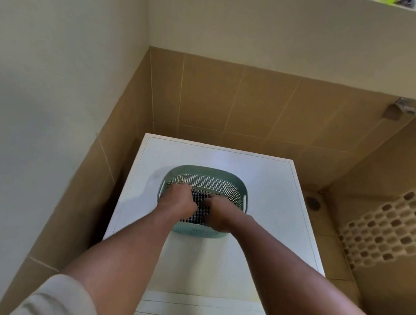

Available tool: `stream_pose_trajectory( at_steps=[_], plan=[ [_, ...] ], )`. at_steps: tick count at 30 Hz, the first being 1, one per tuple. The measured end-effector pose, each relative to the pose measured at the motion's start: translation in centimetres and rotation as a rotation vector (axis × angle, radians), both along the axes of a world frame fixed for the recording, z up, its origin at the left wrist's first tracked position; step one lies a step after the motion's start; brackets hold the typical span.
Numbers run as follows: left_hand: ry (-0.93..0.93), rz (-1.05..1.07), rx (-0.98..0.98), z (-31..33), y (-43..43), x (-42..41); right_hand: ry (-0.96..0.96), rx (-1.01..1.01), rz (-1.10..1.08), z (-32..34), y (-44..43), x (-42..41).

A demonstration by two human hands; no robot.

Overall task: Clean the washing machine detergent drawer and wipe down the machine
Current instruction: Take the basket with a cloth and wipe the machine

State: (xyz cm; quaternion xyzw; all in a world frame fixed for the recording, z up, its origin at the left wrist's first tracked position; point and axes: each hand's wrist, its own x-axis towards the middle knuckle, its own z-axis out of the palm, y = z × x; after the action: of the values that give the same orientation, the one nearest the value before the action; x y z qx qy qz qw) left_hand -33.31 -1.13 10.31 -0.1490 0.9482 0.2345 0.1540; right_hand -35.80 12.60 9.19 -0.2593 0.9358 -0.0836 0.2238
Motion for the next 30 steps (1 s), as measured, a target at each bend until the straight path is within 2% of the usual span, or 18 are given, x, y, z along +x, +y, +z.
stream_pose_trajectory(
  at_steps=[4,8,10,12,15,17,19,23,26,28,30],
  plan=[
    [-0.132,0.071,0.031,-1.4,0.2,-1.8,-0.107,0.127,-0.018,-0.9,-1.0,-1.2],
    [-0.167,0.191,0.095,-2.4,0.3,-2.7,-0.153,0.142,-0.045,-1.5,-1.2,-1.5],
    [-0.194,0.335,0.292,-2.7,0.2,-2.9,-0.168,0.109,-0.094,-1.4,-1.1,-1.4],
    [-0.242,0.496,0.591,-2.3,0.3,-3.0,-0.174,0.034,-0.187,-1.0,-0.9,-1.4],
    [-0.262,0.639,0.907,-0.1,1.0,-2.1,-0.181,-0.135,-0.335,0.5,-0.8,-0.9],
    [-0.154,0.664,1.019,1.9,1.6,-1.2,-0.200,-0.305,-0.453,1.8,-0.8,-0.3],
    [-0.031,0.638,1.011,3.5,2.3,-0.2,-0.254,-0.543,-0.634,3.1,-0.5,0.5],
    [0.218,0.501,0.873,7.2,3.4,3.0,-0.518,-1.081,-0.996,5.8,-0.1,2.9],
    [0.329,0.450,0.957,9.6,4.0,6.8,-0.531,-1.265,-1.032,6.7,0.2,5.9],
    [0.365,0.434,1.058,10.6,4.7,10.0,-0.514,-1.331,-0.963,7.1,0.5,8.3],
    [0.417,0.367,1.057,11.4,6.1,13.7,-0.613,-1.440,-0.900,7.2,0.9,11.2]
  ],
)
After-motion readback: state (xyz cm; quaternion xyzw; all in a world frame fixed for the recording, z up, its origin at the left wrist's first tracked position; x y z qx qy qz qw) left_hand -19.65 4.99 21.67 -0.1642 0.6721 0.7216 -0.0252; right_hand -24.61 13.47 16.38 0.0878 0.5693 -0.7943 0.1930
